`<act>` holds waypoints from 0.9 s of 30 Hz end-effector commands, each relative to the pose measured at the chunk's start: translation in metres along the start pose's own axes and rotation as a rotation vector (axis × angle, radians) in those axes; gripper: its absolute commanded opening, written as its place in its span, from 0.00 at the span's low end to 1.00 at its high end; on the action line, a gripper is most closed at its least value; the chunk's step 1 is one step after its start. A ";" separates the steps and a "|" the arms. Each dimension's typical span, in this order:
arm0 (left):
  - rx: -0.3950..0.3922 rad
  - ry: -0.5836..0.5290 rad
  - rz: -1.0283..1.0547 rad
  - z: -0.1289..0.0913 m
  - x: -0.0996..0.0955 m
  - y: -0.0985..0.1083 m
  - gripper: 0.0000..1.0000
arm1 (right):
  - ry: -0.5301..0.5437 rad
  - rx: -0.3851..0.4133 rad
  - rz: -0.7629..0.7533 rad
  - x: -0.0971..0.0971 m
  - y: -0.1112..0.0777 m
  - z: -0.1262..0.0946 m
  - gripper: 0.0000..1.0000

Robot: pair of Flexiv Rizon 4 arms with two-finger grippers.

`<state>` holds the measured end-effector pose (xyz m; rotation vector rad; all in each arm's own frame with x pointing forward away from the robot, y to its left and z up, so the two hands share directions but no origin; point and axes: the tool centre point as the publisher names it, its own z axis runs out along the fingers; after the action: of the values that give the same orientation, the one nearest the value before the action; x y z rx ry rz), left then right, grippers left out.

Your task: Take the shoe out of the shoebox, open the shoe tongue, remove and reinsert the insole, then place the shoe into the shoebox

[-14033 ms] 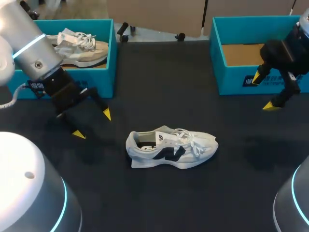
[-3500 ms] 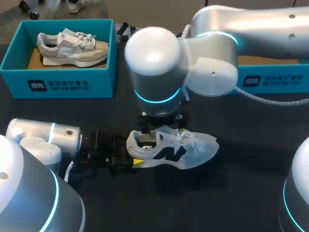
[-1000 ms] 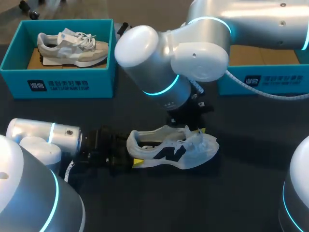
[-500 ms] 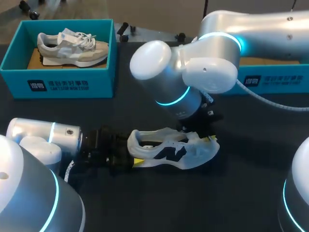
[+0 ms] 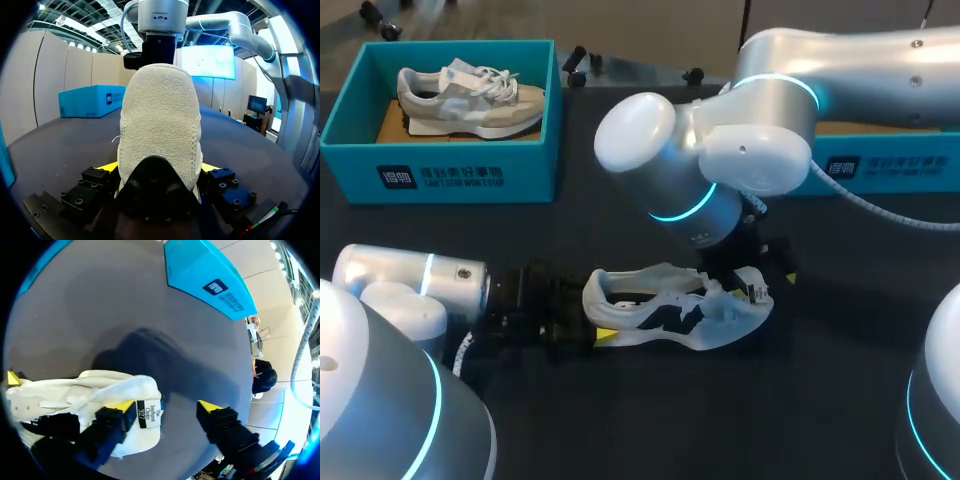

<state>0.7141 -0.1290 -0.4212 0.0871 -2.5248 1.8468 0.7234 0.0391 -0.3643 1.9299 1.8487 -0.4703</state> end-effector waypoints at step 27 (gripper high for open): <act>-0.002 0.002 0.000 0.000 0.000 0.000 0.00 | 0.211 -0.554 -0.826 0.053 0.043 -0.151 1.00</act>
<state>0.7141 -0.1289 -0.4214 0.0867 -2.5245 1.8468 0.7610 0.1566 -0.2606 1.1272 2.3841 -0.0220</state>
